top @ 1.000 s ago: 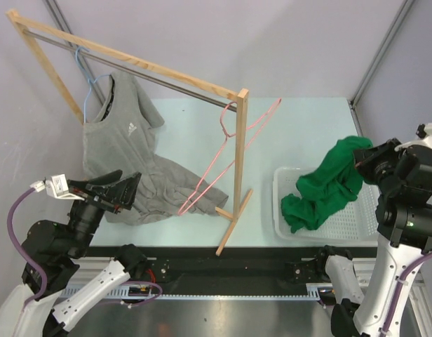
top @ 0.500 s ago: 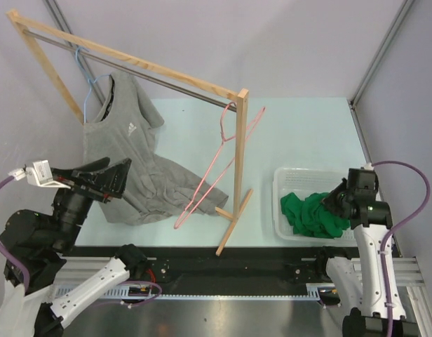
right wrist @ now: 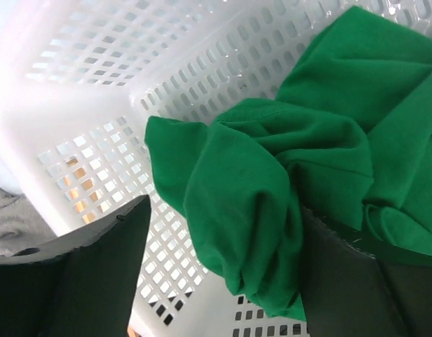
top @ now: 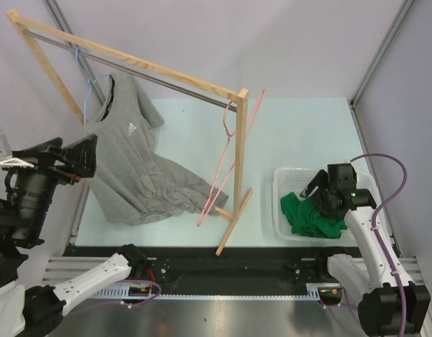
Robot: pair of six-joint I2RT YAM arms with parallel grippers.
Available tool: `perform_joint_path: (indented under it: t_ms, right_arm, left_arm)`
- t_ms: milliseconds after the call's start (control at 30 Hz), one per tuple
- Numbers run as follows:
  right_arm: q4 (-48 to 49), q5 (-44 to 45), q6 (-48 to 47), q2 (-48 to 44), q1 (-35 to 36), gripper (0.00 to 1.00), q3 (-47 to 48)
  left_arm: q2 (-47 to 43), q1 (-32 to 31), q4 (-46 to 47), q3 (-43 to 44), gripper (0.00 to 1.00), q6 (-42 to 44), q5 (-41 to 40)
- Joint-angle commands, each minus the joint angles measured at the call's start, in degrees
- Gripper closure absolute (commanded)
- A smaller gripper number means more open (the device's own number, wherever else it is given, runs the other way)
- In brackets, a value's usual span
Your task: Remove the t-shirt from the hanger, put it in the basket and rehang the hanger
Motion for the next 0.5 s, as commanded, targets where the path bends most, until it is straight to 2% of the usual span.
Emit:
perform_joint_path:
  t_ms: [0, 33, 133, 167, 267, 433, 467]
  right_arm:
    - [-0.8, -0.2, -2.7, -0.6, 0.2, 0.18, 4.7]
    - [-1.4, -0.6, -3.1, -0.9, 0.2, 0.18, 5.6]
    - [-2.6, -2.2, -5.2, -2.5, 0.1, 0.16, 8.6]
    - [-2.7, -2.7, -5.6, -2.9, 0.1, 0.07, 9.9]
    - [-3.8, -5.6, -6.7, -3.5, 0.2, 0.06, 11.6]
    - [-5.3, -7.8, -8.3, -4.7, 0.2, 0.06, 12.4]
    - [-5.5, -8.2, -8.6, -5.1, 0.2, 0.06, 12.2]
  left_arm:
    - [5.2, 0.1, -8.2, 4.3, 0.00, 12.1, -13.5]
    - [5.7, 0.1, -8.1, 4.5, 0.00, 14.0, -16.3]
    - [6.9, 0.1, -6.6, 4.4, 0.00, 15.8, -17.0]
    - [7.2, 0.1, -6.3, 3.6, 0.00, 15.4, -15.5]
    - [9.0, 0.1, -6.2, 1.4, 0.00, 13.9, -12.7]
    - [11.5, 1.2, -5.0, 0.2, 0.02, 12.9, -14.2]
    - [11.6, 2.4, -4.3, 0.1, 0.19, 13.3, -14.5]
